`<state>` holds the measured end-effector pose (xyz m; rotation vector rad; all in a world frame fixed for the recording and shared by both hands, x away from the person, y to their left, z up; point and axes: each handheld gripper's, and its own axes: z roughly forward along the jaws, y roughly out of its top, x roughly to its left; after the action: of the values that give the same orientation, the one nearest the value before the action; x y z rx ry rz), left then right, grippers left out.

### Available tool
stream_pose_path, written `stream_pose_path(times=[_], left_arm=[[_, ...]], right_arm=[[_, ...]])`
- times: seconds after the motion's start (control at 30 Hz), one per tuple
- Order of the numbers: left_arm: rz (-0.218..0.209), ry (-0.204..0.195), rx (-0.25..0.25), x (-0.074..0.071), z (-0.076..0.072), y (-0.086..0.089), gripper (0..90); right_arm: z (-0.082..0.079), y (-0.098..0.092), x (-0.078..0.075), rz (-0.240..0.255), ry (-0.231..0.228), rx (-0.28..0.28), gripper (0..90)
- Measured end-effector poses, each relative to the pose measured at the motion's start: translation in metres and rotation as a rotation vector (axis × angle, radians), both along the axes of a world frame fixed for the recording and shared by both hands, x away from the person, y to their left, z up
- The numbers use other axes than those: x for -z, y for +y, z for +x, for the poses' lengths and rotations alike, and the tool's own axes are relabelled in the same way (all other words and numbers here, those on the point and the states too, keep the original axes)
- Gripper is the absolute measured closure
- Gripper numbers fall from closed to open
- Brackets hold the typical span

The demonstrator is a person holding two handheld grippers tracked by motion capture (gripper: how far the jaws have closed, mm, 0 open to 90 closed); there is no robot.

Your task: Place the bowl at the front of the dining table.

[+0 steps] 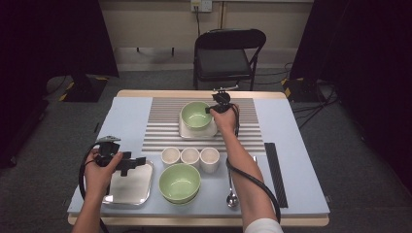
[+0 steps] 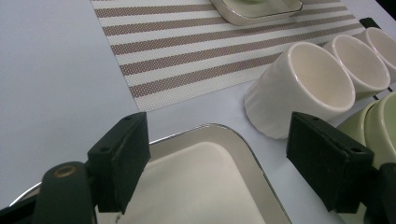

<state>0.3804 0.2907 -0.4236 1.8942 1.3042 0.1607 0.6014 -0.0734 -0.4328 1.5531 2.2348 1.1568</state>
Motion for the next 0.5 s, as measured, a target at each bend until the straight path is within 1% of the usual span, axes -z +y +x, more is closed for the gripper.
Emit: stream_pose_path(times=[0.5], left_arm=[[-0.003,0.001,-0.004,0.0002,-0.0003,0.0012,21.3]], right_arm=[[0.001,0.0016,0.0013,-0.004,-0.001,-0.005,82.3]])
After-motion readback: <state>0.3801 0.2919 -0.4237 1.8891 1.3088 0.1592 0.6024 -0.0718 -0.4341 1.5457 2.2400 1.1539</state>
